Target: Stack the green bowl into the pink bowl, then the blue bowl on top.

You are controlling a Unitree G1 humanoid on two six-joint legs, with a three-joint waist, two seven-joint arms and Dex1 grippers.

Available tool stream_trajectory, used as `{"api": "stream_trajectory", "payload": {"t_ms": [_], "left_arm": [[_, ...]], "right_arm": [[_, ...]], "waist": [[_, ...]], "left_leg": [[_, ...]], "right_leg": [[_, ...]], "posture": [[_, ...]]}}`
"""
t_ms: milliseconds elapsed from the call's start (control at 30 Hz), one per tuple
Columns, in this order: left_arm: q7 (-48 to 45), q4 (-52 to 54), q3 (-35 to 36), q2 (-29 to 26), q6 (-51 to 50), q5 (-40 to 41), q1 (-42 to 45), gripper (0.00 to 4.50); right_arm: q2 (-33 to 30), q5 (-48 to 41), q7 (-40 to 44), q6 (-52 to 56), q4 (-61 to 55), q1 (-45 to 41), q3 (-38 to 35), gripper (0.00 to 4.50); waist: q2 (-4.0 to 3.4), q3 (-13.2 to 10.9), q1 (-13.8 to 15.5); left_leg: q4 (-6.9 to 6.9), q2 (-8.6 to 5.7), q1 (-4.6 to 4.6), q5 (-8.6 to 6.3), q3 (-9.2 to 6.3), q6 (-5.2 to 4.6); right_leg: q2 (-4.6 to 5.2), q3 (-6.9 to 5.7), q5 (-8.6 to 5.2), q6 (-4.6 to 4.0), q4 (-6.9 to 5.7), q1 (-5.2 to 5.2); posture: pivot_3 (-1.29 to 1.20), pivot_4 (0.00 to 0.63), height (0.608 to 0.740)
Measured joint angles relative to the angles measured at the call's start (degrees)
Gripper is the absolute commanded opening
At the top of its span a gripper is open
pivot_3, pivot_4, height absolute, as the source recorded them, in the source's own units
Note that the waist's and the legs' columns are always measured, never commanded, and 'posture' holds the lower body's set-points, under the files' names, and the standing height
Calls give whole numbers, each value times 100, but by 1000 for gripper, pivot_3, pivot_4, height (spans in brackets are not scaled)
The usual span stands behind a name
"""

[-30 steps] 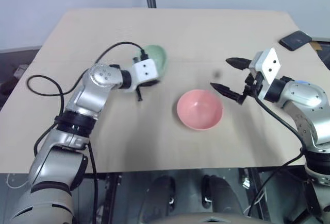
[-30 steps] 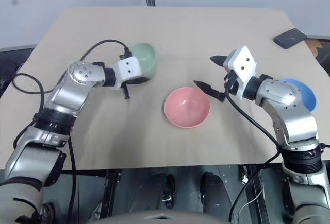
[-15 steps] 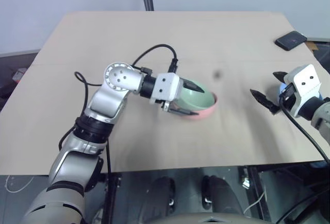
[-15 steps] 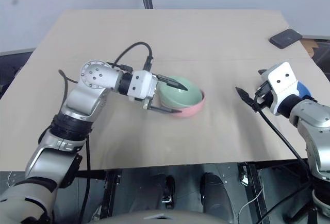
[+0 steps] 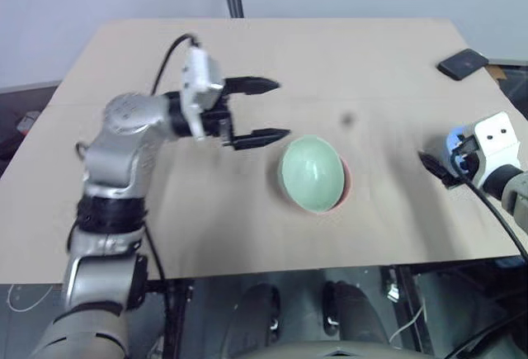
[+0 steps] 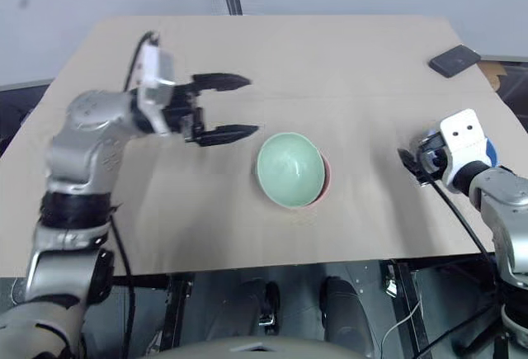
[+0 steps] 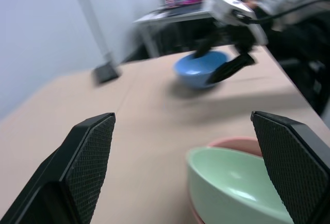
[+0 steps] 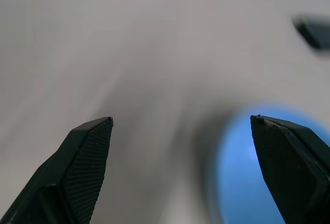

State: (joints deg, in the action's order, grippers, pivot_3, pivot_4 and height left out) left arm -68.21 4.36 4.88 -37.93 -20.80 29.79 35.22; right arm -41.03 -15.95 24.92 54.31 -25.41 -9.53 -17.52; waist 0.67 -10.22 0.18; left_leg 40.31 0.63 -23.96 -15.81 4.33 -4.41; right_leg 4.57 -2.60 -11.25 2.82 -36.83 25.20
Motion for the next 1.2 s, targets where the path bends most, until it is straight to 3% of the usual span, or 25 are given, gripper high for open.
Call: {"api": "stream_trajectory", "payload": {"t_ms": [167, 300, 467, 600, 833, 1000, 1100, 1200], "left_arm": [[-1, 513, 566, -194, -402, 648, -1122, 4461], [172, 803, 772, -251, -379, 644, -1754, 4461], [302, 1103, 884, -302, -360, 678, -2193, 4500], [387, 1148, 940, -303, -348, 703, -2375, 4500], [502, 1243, 999, -303, -182, 734, -2608, 4500], [543, 1095, 1037, -303, 15, 668, -2642, 4500], [543, 940, 1038, -302, 46, 638, -2635, 4500], [540, 864, 1038, -302, 46, 641, -2629, 4500]], "right_arm": [[20, 96, -168, 97, 544, -31, -16, 4500], [21, 139, -142, -75, 1047, -160, 149, 4500], [9, 262, -78, -466, 1640, -368, 274, 2325], [-34, 357, -12, -739, 1903, -400, 405, 197], [-136, 198, 498, -1226, 1749, -498, 443, 88], [86, -1444, 1497, -1071, -288, -859, 526, 88], [334, -2259, 1531, -700, -1196, -1464, 957, 88], [554, -2423, 1511, -578, -1353, -1687, 1580, 88]], "waist": [[1, 0, 51], [0, 0, 56], [0, 1, 62], [0, 1, 53], [-1, 0, 52], [-4, -1, -3], [10, 6, 6], [18, 11, 59]], "left_leg": [[1, -1, 15, -1, 1, 0], [1, -2, 19, -1, 1, 0], [1, -2, 20, -1, 1, 0], [1, -2, 20, -1, 3, 0], [0, 0, 19, -1, 2, 0], [-1, 14, 22, -2, -1, 1], [-1, 14, 20, -3, -6, 1], [-1, 2, 16, -4, -8, -2]], "right_leg": [[1, -1, -1, -1, 3, -16], [1, -1, -1, -2, 4, -19], [1, -1, -1, -2, 4, -19], [1, 0, -1, -2, 4, -19], [-1, 0, -1, -2, 4, -17], [-6, -2, -1, -2, 4, -18], [-1, -9, -1, -4, 7, -19], [10, -13, -5, -13, 10, -19]], "posture": [[0, 150, 739], [0, 150, 739], [0, 150, 739], [0, 150, 739], [0, 150, 739], [0, 150, 739], [0, 150, 739], [0, 150, 739]]}}
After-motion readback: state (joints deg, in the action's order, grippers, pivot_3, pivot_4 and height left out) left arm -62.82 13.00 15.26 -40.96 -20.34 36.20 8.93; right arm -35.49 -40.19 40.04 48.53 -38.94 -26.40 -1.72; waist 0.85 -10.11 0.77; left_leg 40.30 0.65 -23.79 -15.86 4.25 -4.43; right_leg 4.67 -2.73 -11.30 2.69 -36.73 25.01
